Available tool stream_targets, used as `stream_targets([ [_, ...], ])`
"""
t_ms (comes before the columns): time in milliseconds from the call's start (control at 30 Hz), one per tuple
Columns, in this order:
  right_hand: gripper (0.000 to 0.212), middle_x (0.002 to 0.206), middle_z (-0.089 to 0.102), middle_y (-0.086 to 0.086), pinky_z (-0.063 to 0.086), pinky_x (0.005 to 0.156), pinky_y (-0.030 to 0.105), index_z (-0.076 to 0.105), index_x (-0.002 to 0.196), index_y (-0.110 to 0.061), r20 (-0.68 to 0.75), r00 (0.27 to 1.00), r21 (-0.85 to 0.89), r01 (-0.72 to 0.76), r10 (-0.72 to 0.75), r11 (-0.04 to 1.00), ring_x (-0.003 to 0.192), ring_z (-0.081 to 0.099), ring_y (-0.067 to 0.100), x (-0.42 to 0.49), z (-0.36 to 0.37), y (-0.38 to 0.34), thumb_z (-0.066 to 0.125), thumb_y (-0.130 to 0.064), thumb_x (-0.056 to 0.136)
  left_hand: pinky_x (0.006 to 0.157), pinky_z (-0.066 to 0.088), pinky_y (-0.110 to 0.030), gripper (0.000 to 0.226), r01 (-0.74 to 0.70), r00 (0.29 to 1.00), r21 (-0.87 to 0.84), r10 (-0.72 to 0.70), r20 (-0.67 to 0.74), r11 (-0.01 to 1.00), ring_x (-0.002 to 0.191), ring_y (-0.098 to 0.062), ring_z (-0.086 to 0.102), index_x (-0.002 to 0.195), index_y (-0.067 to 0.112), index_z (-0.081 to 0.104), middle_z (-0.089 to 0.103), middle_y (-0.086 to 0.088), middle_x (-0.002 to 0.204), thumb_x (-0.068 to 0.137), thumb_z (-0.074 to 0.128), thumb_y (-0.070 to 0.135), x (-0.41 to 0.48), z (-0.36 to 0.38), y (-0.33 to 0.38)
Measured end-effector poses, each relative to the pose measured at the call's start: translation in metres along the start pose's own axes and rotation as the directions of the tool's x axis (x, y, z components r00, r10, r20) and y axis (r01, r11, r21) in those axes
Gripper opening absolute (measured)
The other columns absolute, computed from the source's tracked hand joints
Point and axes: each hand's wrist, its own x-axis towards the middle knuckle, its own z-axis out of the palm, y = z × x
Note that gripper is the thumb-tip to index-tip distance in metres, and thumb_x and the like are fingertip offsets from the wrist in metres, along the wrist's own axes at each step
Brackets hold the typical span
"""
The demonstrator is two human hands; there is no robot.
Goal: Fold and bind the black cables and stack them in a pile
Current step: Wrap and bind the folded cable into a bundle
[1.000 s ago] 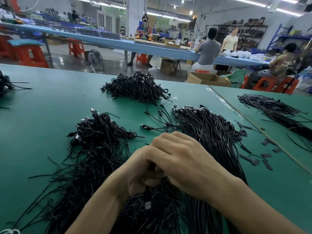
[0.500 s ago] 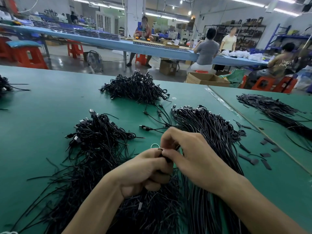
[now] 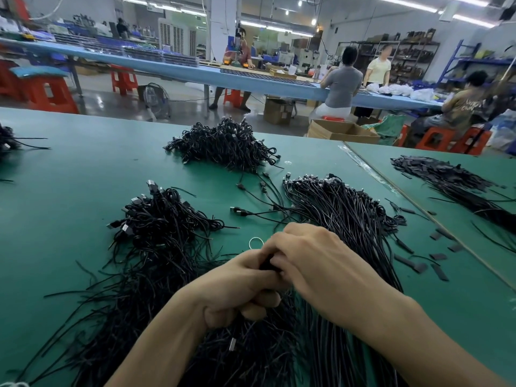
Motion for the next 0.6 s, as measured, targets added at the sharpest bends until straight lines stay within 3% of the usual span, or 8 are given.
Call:
stream_targets([
  [100,0.017,0.102,0.059,-0.004,0.048,0.085,0.037,0.063,0.11,-0.025,-0.017,1.0,0.001,0.001,-0.001,1.0,0.098,0.054,0.017,0.001,0.0,0.001,0.049,-0.023,0.101,0.034,0.019,-0.012,0.016,0.013,1.0,-0.059,-0.014,-0.008,0.998,0.044,-0.003,0.021,0.073,0.021,0.049,0.03,0.006,0.06,0.075,0.051,0.005,0.001,-0.001,0.003],
  [267,0.017,0.099,0.053,-0.004,0.05,0.079,0.037,0.056,0.106,-0.023,-0.044,0.999,-0.06,0.028,-0.031,0.998,0.094,0.05,0.017,0.004,0.0,0.002,0.053,-0.009,0.097,0.035,0.019,-0.012,0.008,0.088,0.994,-0.379,-0.058,0.09,0.921,0.047,-0.006,0.029,0.064,0.014,0.054,0.042,0.0,0.067,0.061,0.049,0.009,0.001,-0.004,0.006],
  [400,0.019,0.098,0.051,-0.004,0.05,0.079,0.035,0.055,0.109,-0.023,-0.006,0.997,-0.056,0.082,-0.082,0.995,0.095,0.048,0.015,0.005,0.002,0.005,0.053,-0.008,0.097,0.036,0.023,-0.013,0.02,0.041,0.998,-0.291,-0.028,0.048,0.956,0.049,-0.006,0.031,0.059,0.019,0.057,0.04,0.003,0.062,0.067,0.046,0.003,0.002,-0.004,0.002],
  [600,0.014,0.097,0.055,-0.002,0.052,0.075,0.038,0.062,0.109,-0.022,0.01,0.985,-0.008,0.173,-0.173,0.985,0.093,0.051,0.015,0.002,0.002,0.014,0.056,-0.015,0.099,0.034,0.022,-0.011,0.022,0.028,1.0,-0.223,-0.024,0.018,0.974,0.049,-0.007,0.032,0.073,0.013,0.053,0.042,0.001,0.063,0.07,0.047,-0.008,-0.001,-0.004,0.001],
])
